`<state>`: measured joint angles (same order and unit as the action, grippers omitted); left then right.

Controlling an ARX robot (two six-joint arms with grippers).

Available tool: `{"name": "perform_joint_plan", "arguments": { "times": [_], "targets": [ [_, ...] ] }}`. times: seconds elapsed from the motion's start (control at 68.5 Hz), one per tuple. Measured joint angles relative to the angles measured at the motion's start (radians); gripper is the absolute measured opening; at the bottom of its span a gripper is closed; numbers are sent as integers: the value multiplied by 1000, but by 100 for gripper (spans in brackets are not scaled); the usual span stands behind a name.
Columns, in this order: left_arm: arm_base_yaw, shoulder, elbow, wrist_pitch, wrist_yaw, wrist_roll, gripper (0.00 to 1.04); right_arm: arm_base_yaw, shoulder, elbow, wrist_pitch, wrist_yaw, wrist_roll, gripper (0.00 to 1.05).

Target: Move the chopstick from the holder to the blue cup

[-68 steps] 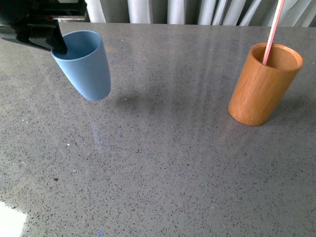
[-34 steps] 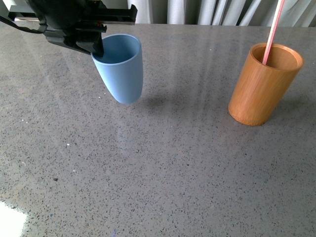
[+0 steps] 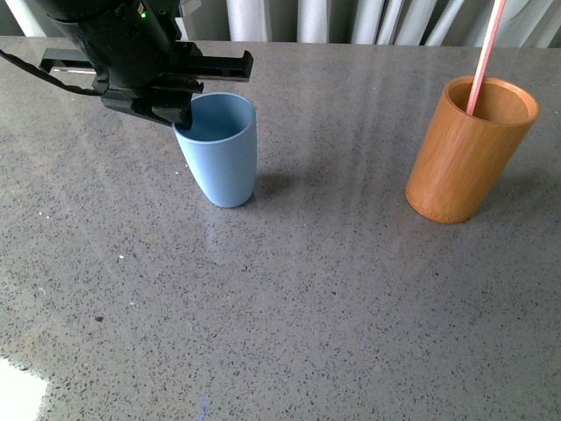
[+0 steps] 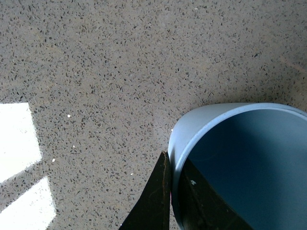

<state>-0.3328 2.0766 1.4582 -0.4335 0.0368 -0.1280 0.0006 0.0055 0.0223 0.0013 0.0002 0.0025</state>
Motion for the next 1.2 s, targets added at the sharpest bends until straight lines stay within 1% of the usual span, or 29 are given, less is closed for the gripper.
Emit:
{"name": "perform_joint_plan", "arguments": {
  "times": [0.204,0.263,0.277,0.336,0.394,0.453,0.511,0.613,0.628,0.686,0.745,0.818,0.847,0.905,1.007,1.095,1.197],
  "targets": [
    [-1,1,0,6,0,-1,3,0,0,0,0,0,0,96],
    [-1,2,0,10,5,-3,11,0,0,0,0,0,0,96],
    [-1,2,0,10,9,-3,14,0,0,0,0,0,0,96],
    [-1,2,0,12,9,-4,22,0,0,0,0,0,0,96],
    [-1,2,0,14,9,-4,32,0,0,0,0,0,0,96],
    [-1,1,0,14,11,-5,39,0,0,0,0,0,0,96],
    [-1,1,0,15,12,-5,50,0,0,0,0,0,0,96],
    [2,-5,0,16,15,-5,64,0,0,0,0,0,0,96],
    [3,-9,0,17,15,-5,68,0,0,0,0,0,0,96],
    [7,-19,0,21,15,-5,75,0,0,0,0,0,0,96],
    [13,-45,-3,31,17,-5,85,0,0,0,0,0,0,96],
    [20,-80,-12,43,11,-4,96,0,0,0,0,0,0,96],
    [23,-95,-16,47,16,-3,98,0,0,0,0,0,0,96],
    [34,-139,-35,60,16,-3,95,0,0,0,0,0,0,96],
    [57,-205,-72,92,20,-6,96,0,0,0,0,0,0,96],
    [85,-262,-125,159,-27,-6,96,0,0,0,0,0,0,96],
    [117,-322,-193,259,-51,-9,96,0,0,0,0,0,0,96]
  ]
}}
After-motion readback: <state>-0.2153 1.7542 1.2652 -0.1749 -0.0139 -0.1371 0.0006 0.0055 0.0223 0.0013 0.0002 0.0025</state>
